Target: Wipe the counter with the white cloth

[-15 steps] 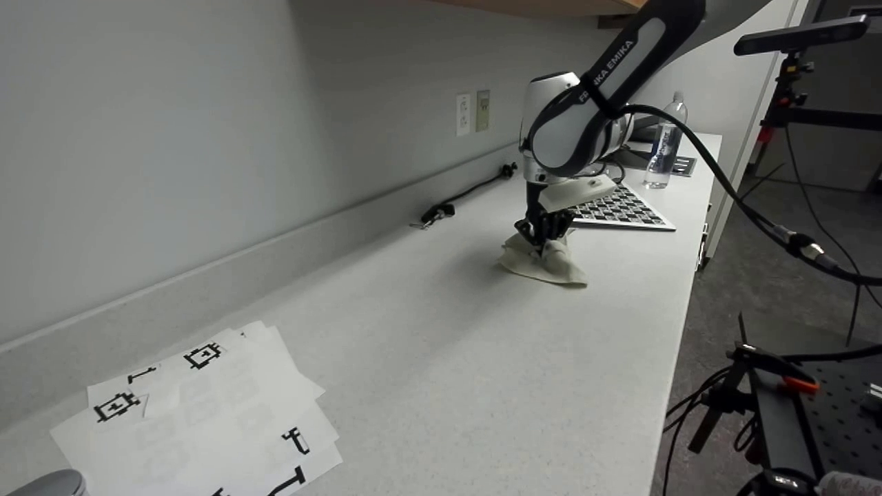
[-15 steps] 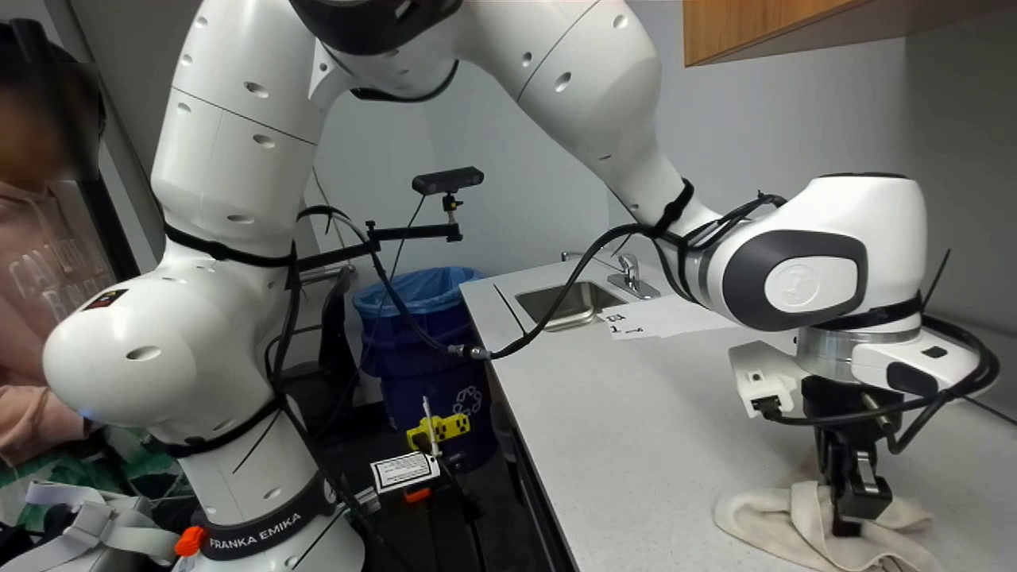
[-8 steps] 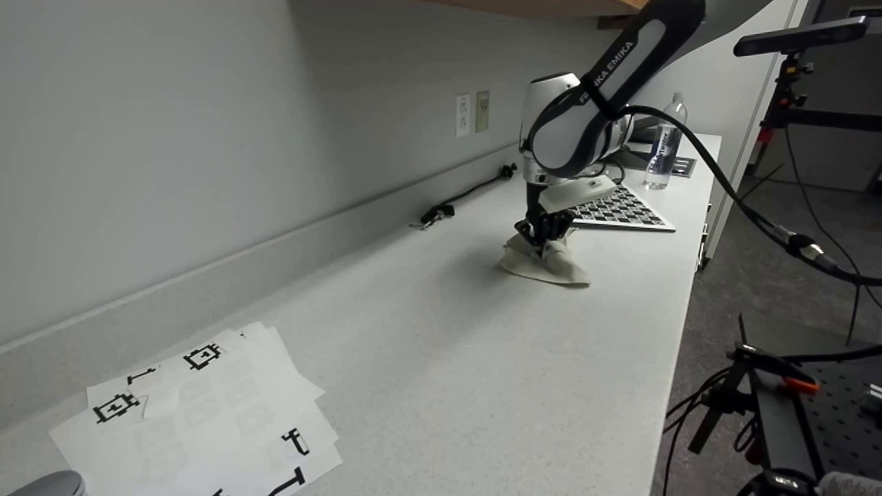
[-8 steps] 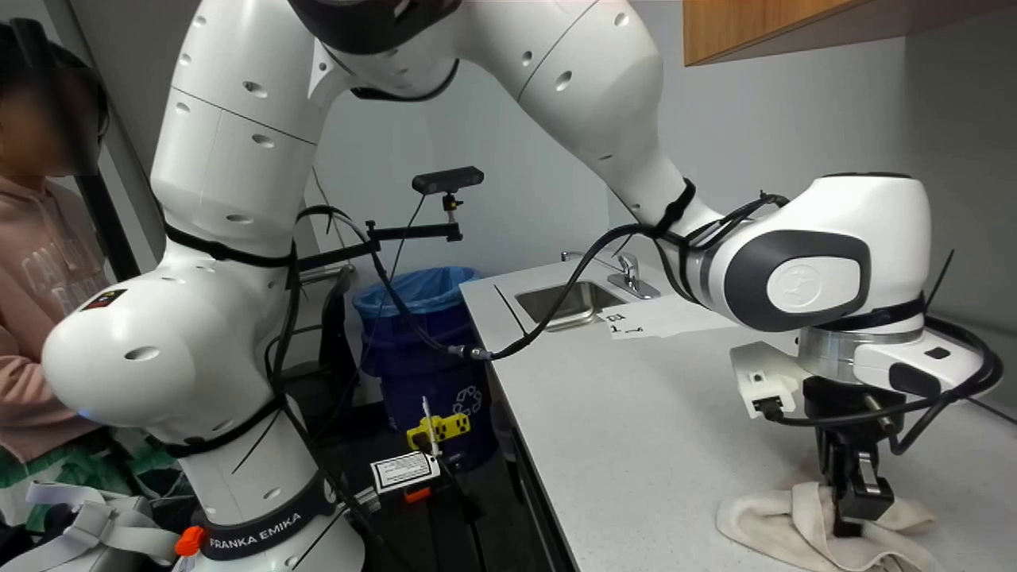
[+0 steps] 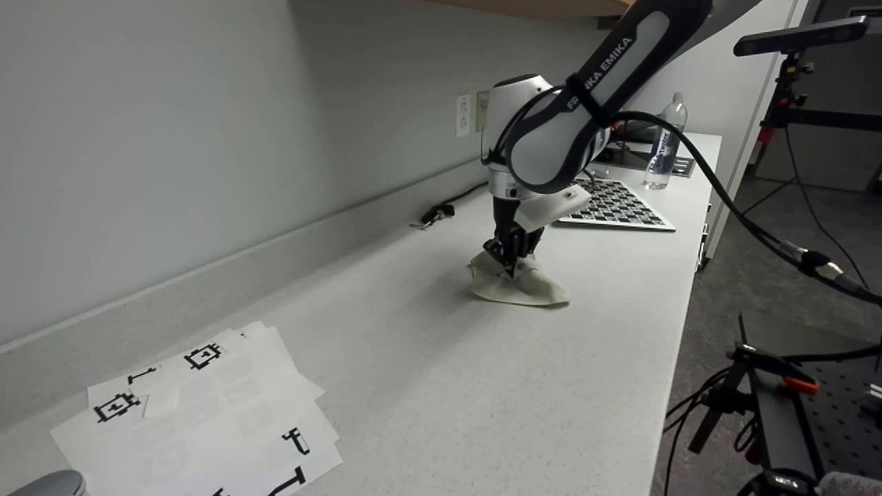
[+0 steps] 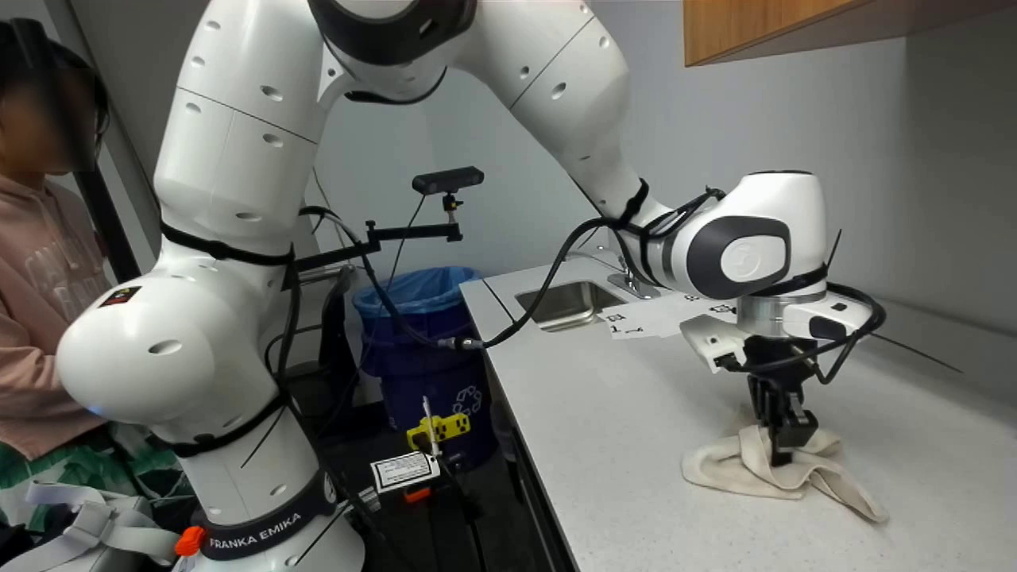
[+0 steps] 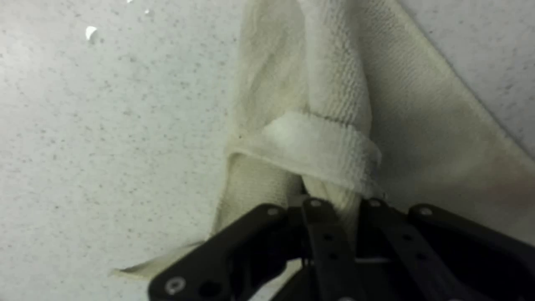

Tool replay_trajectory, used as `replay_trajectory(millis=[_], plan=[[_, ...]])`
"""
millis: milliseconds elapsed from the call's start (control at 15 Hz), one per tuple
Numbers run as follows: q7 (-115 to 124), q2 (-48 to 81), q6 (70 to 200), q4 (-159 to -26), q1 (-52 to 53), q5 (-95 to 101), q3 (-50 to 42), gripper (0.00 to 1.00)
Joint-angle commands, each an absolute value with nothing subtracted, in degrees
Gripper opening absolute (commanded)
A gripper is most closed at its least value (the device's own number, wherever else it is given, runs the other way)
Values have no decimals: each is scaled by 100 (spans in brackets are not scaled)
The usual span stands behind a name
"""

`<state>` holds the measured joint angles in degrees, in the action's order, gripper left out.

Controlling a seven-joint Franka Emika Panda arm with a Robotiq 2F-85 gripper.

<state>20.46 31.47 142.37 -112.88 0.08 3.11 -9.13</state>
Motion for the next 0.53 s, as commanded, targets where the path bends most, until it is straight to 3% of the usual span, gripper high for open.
replay_trajectory(millis=[0, 467], plan=[[1934, 3303, 14150, -11280, 127, 346, -826, 3], [2056, 3292, 14170, -11214, -264, 26, -1073, 3]])
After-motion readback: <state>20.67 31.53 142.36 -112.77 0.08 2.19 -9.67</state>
